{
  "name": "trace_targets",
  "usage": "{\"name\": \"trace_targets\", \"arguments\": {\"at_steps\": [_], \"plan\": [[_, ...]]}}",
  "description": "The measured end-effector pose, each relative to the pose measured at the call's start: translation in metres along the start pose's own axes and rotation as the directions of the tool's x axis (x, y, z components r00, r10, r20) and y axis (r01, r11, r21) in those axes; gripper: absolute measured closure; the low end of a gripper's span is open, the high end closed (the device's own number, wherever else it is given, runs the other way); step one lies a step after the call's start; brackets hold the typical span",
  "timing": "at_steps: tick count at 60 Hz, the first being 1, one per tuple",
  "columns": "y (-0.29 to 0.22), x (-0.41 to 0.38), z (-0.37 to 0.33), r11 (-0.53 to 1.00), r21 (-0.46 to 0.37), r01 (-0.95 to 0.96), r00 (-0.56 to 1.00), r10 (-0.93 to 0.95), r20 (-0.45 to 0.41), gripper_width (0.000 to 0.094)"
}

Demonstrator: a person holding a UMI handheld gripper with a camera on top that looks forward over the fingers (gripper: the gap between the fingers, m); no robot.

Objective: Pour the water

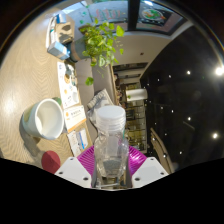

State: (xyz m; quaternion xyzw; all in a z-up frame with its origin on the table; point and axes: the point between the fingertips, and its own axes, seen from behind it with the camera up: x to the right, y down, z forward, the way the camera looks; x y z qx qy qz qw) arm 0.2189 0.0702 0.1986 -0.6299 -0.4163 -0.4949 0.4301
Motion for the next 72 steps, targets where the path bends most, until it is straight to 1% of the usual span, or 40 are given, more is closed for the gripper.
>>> {"name": "trace_targets", "arguments": {"at_steps": [6, 7, 12, 15, 21, 25, 31, 38, 46, 48, 50, 57, 59, 61, 63, 67, 68, 70, 72], "plan": [[0.006, 0.012, -0.005, 0.95, 0.001, -0.311, 0.948, 0.311, 0.066, 0.0533], [0.006, 0.011, -0.01, 0.933, -0.004, -0.36, 0.93, 0.359, 0.074, 0.0533], [0.01, 0.001, -0.011, 0.806, -0.038, -0.591, 0.79, 0.588, 0.174, 0.0536], [0.013, -0.013, -0.011, 0.725, -0.073, -0.685, 0.697, 0.681, 0.223, 0.0532], [0.026, -0.04, -0.003, 0.55, -0.155, -0.821, 0.502, 0.824, 0.264, 0.0532], [0.029, -0.065, 0.0, 0.437, -0.213, -0.874, 0.373, 0.884, 0.281, 0.0532], [0.041, -0.098, 0.011, 0.307, -0.291, -0.906, 0.229, 0.935, 0.271, 0.0531], [0.053, -0.125, 0.019, 0.26, -0.315, -0.913, 0.181, 0.949, 0.26, 0.0531], [0.053, -0.158, 0.018, 0.221, -0.371, -0.902, 0.124, 0.955, 0.268, 0.0521], [0.053, -0.153, 0.019, 0.225, -0.34, -0.913, 0.133, 0.952, 0.274, 0.0523], [0.052, -0.154, 0.018, 0.23, -0.33, -0.915, 0.142, 0.952, 0.272, 0.0522], [0.054, -0.155, 0.017, 0.203, -0.324, -0.924, 0.122, 0.96, 0.252, 0.046], [0.056, -0.158, 0.016, 0.198, -0.343, -0.918, 0.118, 0.963, 0.241, 0.0436], [0.06, -0.165, 0.014, 0.201, -0.385, -0.901, 0.118, 0.967, 0.227, 0.0392], [0.064, -0.17, 0.011, 0.198, -0.425, -0.883, 0.118, 0.971, 0.207, 0.0314], [0.065, -0.168, 0.001, 0.176, -0.458, -0.872, 0.097, 0.977, 0.192, 0.0084], [0.067, -0.166, -0.002, 0.172, -0.467, -0.867, 0.095, 0.978, 0.184, 0.0068], [0.068, -0.164, -0.012, 0.171, -0.485, -0.858, 0.091, 0.979, 0.183, 0.0087], [0.07, -0.158, -0.022, 0.173, -0.496, -0.851, 0.098, 0.98, 0.173, 0.0083]]}}
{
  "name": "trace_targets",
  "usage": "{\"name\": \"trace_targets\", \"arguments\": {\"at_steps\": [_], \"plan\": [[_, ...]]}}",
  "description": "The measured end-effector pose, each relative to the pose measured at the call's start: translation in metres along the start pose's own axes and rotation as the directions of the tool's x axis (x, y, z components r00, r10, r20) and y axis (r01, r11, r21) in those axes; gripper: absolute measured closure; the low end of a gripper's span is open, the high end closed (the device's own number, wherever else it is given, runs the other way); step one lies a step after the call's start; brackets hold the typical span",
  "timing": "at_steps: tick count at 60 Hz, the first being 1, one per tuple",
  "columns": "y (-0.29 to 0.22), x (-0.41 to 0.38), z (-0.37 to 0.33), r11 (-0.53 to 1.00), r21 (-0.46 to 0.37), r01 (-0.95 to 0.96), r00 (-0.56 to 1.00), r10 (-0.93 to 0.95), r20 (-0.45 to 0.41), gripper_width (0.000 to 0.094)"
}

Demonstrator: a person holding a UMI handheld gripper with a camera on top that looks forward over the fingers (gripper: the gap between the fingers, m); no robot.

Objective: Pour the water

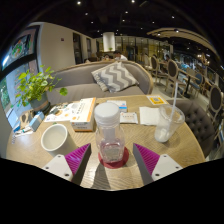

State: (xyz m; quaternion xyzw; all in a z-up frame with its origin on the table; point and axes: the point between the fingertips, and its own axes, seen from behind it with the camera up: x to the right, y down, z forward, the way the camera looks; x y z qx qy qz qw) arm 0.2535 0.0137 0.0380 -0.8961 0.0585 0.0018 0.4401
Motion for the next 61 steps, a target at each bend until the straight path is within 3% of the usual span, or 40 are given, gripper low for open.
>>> {"name": "trace_targets", "arguments": {"at_steps": [11, 30, 61], "plan": [[-0.004, -0.008, -0.097, 0.998, -0.05, 0.028, 0.996, -0.032, -0.08, 0.0081], [0.0, -0.063, -0.262, 0.999, -0.047, 0.022, 0.994, -0.027, -0.102, 0.0079], [-0.017, -0.093, -0.314, 1.0, 0.013, 0.006, 0.996, -0.005, -0.089, 0.0078]]}}
